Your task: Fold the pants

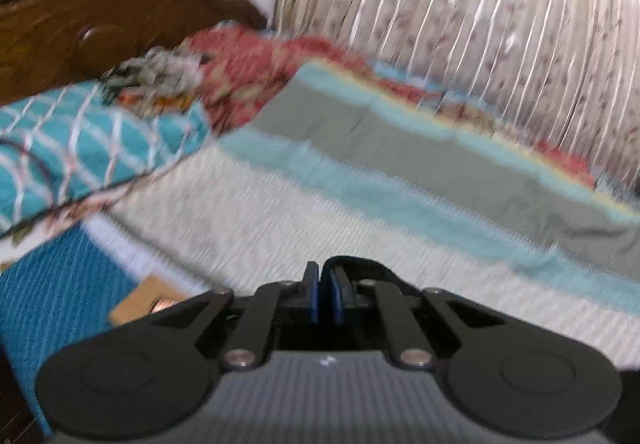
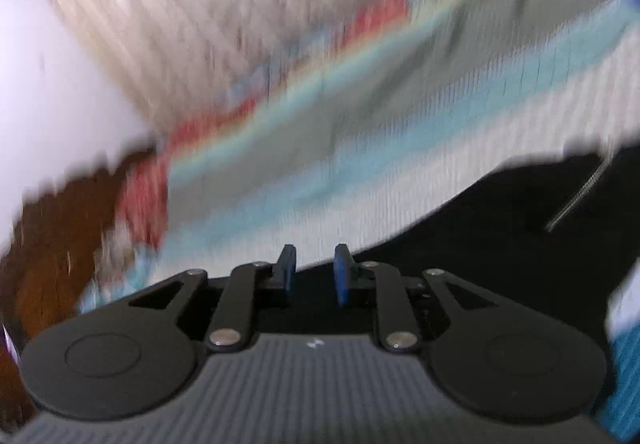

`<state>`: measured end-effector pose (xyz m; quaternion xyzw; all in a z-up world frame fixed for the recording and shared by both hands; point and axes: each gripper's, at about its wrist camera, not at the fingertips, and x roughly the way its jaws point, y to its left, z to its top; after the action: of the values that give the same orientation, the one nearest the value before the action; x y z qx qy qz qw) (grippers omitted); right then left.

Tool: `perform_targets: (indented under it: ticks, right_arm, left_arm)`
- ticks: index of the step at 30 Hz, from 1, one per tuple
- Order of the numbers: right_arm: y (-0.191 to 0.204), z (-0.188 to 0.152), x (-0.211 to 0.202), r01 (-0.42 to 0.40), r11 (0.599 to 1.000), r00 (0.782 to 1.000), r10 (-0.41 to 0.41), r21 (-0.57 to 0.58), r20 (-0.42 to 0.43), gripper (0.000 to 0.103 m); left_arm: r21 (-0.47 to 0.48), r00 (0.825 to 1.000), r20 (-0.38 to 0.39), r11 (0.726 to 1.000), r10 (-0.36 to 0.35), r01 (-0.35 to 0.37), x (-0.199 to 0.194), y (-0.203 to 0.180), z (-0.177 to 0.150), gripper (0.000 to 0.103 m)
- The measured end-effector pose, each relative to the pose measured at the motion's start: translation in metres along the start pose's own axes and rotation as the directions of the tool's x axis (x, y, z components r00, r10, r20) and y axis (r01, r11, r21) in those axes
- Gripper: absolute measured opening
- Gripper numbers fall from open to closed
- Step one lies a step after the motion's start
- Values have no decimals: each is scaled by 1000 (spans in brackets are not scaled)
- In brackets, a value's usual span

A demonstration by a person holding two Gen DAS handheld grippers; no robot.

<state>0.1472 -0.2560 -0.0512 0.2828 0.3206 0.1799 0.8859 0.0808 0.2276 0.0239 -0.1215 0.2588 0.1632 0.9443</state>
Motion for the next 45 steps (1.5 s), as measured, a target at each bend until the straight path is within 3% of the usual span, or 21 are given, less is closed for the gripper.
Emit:
perform_targets:
  ticks: [3,5,7,9,14,17,19,20,21,24,26,28,30,31,32,33,34,36,39,42,45]
  right_arm:
    - [-7,-16,1,122,989,992,-124,-82,-11,25]
    - [-20,-1,-10,190,981,981,-188,-39,54,26]
    - [-34,23,-18,282,959,950,-282,16,133,32]
    - [-49,48,-14,371,928,913,-372,44,168,57]
    - [-88,79,40,476,864,876,-482,163,-7,67]
    - [-97,67,64,557,819,830,-550,138,-87,72]
    - [-105,58,91,611,791,784,-603,16,-149,49]
    - [-104,50,98,654,753,743,-657,-68,-128,24]
    - [-99,46,96,656,742,740,-668,-141,-77,10]
    - [-95,57,77,600,792,796,-605,-116,-8,10]
    - [-81,72,50,550,832,832,-538,-74,135,10]
    - [-66,90,26,508,861,832,-478,-38,282,10]
    - [-59,109,18,483,875,813,-448,-2,373,15]
    - [-57,121,22,493,870,809,-462,10,364,20]
    - [-57,128,33,504,864,813,-479,12,331,52]
    - [-59,135,39,511,859,827,-492,2,272,68]
    - [-61,135,45,537,844,819,-518,-9,248,66]
    - [-64,126,40,564,825,797,-543,-6,263,66]
    - [-84,93,8,466,884,853,-461,40,244,66]
    - [-86,50,-21,436,899,882,-437,47,174,66]
    - [-60,3,-49,408,913,905,-401,-24,141,67]
  left_arm:
    - [3,999,-33,1000,13,-13,-5,11,-14,7]
    - [9,1000,-29,1000,6,-6,-13,12,-21,7]
    - [22,1000,-25,1000,6,-5,-15,12,-21,7]
    - [23,1000,-20,1000,1,0,-20,9,-20,7]
    - [21,1000,-6,1000,-9,9,-23,4,-14,7]
    - [25,1000,-4,1000,-12,12,-21,0,-6,7]
    - [14,1000,-6,1000,-15,15,-17,0,0,7]
    - [12,1000,-5,1000,-16,16,-15,-1,2,7]
    - [14,1000,-3,1000,-14,14,-12,-3,4,7]
    - [33,1000,6,999,-27,27,-2,-12,14,7]
    - [29,999,19,999,-38,38,6,-20,24,7]
    - [33,999,40,999,-35,34,18,-31,34,7]
    - [26,1000,12,1000,-7,6,45,-45,46,11]
    - [26,1000,-16,1000,-3,3,60,-50,48,16]
    - [34,998,-63,999,18,-16,78,-56,49,26]
    - [42,993,-106,998,57,-52,91,-60,47,28]
    - [42,985,-150,996,90,-84,99,-62,43,28]
    - [41,985,-165,999,42,-36,93,-60,31,33]
    - [105,987,-157,994,31,-15,69,-52,7,44]
    - [136,980,-198,990,2,26,43,-38,-13,49]
    - [152,970,-242,987,-21,59,15,-20,-34,65]
